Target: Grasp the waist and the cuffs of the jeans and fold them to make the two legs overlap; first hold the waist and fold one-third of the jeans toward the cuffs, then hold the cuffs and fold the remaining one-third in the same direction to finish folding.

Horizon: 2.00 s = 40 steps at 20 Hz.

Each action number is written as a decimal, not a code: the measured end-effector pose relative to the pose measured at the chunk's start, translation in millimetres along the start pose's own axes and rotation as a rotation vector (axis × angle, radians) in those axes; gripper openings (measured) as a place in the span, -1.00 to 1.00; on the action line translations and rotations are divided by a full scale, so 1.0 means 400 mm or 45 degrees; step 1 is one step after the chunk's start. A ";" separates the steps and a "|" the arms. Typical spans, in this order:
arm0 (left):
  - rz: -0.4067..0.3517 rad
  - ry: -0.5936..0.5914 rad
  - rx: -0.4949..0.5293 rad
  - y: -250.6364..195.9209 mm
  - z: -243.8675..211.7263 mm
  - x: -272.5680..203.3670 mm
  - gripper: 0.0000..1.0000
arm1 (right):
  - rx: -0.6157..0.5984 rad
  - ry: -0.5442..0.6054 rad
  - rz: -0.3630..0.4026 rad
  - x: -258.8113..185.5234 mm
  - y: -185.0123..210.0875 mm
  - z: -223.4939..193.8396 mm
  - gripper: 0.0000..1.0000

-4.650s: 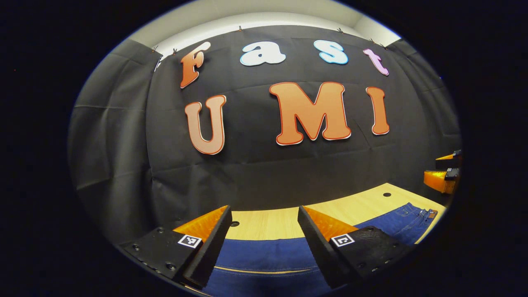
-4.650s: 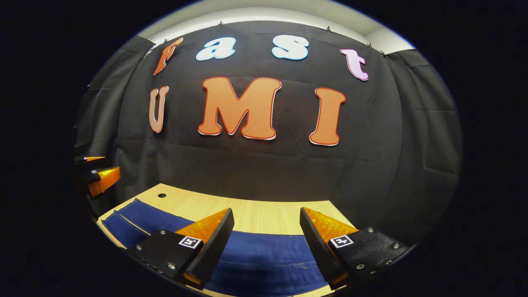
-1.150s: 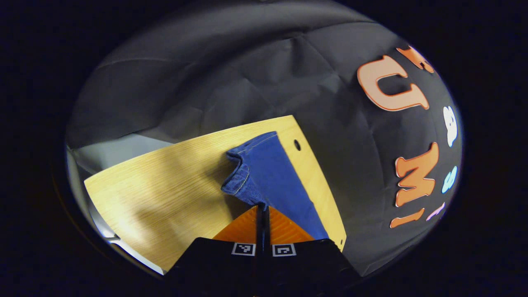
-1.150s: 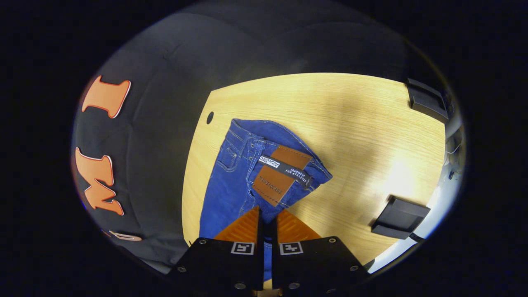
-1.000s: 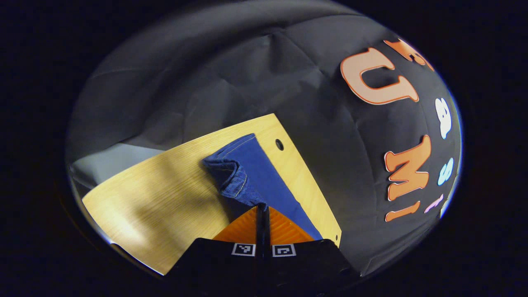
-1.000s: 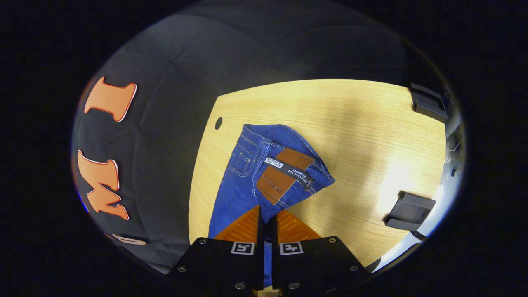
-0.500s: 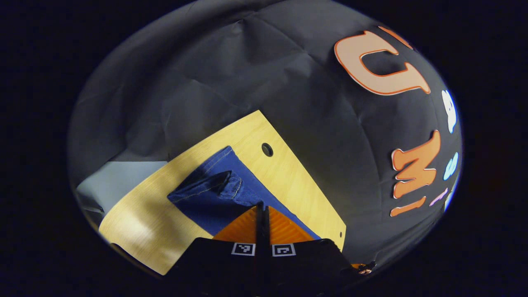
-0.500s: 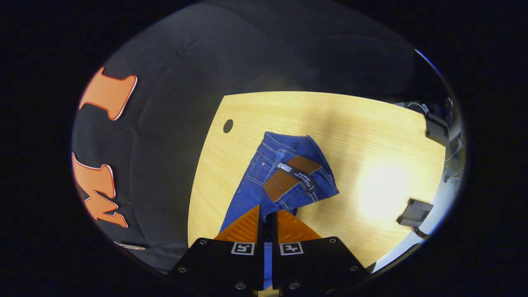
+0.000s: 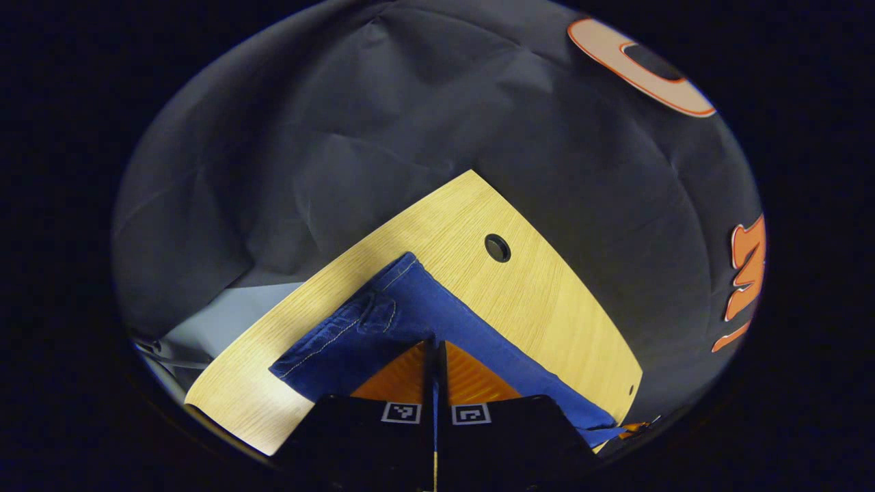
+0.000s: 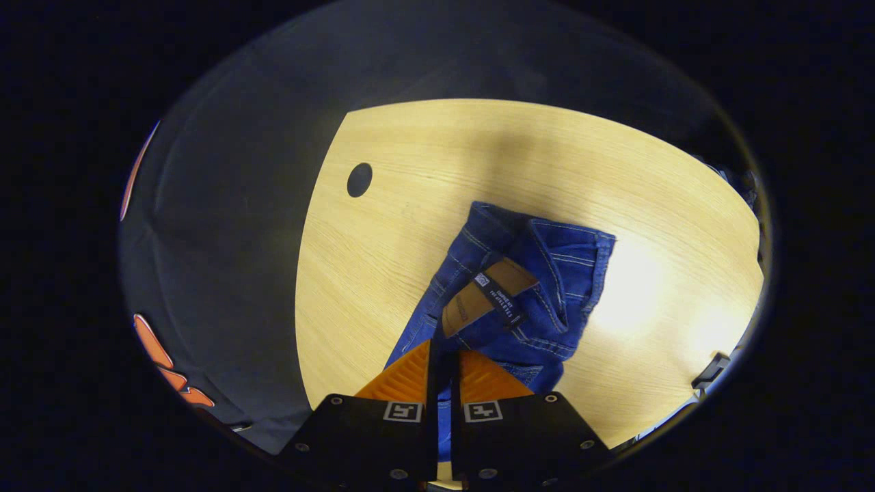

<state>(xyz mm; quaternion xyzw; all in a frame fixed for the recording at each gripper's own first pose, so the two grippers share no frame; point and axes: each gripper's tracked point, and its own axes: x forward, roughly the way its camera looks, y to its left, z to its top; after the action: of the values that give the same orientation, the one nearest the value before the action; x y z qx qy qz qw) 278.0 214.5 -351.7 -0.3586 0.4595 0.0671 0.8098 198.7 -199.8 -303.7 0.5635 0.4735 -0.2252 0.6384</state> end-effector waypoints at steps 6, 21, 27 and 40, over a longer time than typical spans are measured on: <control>-0.067 -0.175 -0.021 -0.074 0.083 -0.017 0.10 | 0.062 -0.084 0.238 -0.044 0.114 0.105 -0.10; 0.018 -0.150 0.409 -0.162 0.016 -0.119 0.94 | -0.217 -0.126 -0.265 0.004 -0.226 0.121 0.88; -0.001 -0.147 0.435 -0.151 -0.026 -0.183 0.94 | -0.215 -0.158 -0.267 0.025 -0.207 0.108 0.11; -0.031 -0.162 0.423 -0.080 -0.077 -0.252 0.94 | -0.450 -0.282 0.214 -0.174 0.043 -0.051 -0.59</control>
<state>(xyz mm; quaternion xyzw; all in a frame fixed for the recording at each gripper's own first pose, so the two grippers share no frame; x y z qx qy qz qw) 213.2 193.4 -265.4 -0.2203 0.4078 0.0029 0.8861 174.4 -193.3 -233.4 0.4523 0.3840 -0.1454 0.7918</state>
